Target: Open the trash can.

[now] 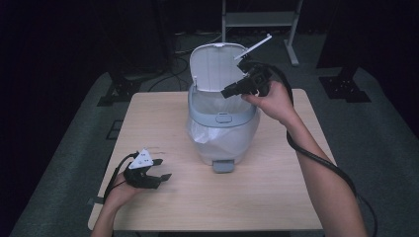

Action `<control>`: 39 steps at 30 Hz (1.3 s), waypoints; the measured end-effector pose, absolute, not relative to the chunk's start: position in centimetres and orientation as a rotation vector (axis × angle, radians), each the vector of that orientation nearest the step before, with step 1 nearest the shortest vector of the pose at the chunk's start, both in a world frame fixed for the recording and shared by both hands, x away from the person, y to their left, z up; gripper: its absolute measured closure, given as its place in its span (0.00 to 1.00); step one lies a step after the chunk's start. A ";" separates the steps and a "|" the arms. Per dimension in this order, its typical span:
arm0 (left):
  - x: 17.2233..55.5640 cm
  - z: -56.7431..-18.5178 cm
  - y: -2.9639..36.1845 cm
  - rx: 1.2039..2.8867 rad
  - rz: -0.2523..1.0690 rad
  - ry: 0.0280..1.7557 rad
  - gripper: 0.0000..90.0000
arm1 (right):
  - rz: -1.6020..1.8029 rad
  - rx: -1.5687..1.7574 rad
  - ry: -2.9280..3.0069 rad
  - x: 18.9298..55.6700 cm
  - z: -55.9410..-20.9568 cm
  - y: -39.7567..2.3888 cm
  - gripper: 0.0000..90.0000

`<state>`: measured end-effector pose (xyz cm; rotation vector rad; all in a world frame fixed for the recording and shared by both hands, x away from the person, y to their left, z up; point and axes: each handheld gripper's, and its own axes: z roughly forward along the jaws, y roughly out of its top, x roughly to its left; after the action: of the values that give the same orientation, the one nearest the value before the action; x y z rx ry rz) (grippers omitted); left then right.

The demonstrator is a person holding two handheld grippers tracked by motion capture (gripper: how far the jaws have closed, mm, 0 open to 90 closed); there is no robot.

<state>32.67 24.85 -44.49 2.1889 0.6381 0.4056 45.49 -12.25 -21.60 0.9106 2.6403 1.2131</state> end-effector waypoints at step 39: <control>32.8 -44.6 25.4 2.175 0.409 0.653 0.37 | 1.218 1.202 2.472 52.2 -22.7 -19.1 1.00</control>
<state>32.82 25.35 -44.57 2.1746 0.6531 0.4089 52.20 -19.07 -22.69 1.2017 2.4719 1.2181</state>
